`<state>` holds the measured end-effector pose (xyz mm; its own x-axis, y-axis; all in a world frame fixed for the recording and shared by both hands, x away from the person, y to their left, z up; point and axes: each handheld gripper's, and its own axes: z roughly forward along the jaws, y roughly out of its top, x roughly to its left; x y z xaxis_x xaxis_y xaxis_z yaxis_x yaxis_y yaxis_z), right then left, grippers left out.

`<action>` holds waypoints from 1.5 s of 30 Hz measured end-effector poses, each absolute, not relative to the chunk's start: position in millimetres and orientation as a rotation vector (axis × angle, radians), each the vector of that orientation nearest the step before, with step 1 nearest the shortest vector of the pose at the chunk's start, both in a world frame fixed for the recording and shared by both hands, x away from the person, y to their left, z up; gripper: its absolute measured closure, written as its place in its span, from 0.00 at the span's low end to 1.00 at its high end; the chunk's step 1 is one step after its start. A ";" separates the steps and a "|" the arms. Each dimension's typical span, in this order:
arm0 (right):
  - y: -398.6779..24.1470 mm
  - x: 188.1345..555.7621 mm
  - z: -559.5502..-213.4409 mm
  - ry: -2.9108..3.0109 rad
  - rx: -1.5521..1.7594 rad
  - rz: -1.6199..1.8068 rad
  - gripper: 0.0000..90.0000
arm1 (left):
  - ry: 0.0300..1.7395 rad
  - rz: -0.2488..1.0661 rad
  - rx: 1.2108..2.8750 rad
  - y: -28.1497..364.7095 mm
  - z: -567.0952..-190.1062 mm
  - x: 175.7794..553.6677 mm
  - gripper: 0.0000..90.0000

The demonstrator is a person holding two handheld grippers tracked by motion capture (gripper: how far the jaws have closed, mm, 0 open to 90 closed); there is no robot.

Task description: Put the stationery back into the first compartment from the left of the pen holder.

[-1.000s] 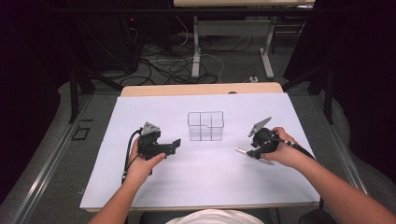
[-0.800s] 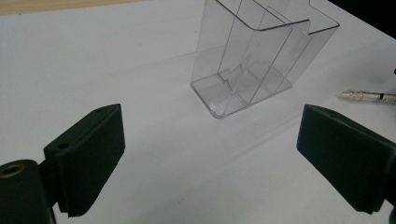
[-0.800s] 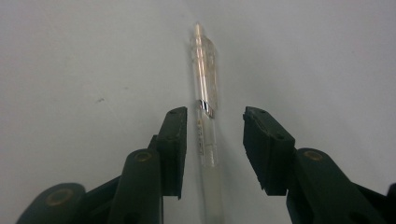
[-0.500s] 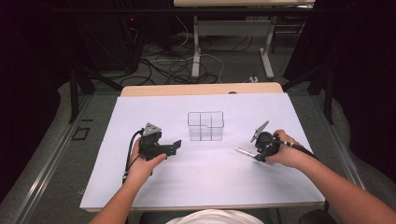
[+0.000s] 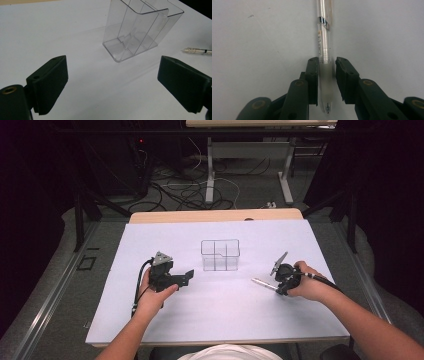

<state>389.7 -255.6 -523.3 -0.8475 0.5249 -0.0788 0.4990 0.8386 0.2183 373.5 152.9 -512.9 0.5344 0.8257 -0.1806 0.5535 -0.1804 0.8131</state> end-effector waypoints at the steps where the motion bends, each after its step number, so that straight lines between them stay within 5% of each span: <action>1: -255.6 389.7 -523.3 2.881 0.806 0.287 0.82 | 1.134 0.377 1.863 152.9 -512.9 373.5 0.11; 29: -244.4 381.9 -520.9 2.809 0.671 0.391 0.88 | 1.136 0.373 1.870 152.8 -512.8 373.7 0.12; 45: -215.1 366.0 -512.5 2.479 0.144 0.393 0.88 | 1.132 0.375 1.868 152.2 -512.4 373.4 0.13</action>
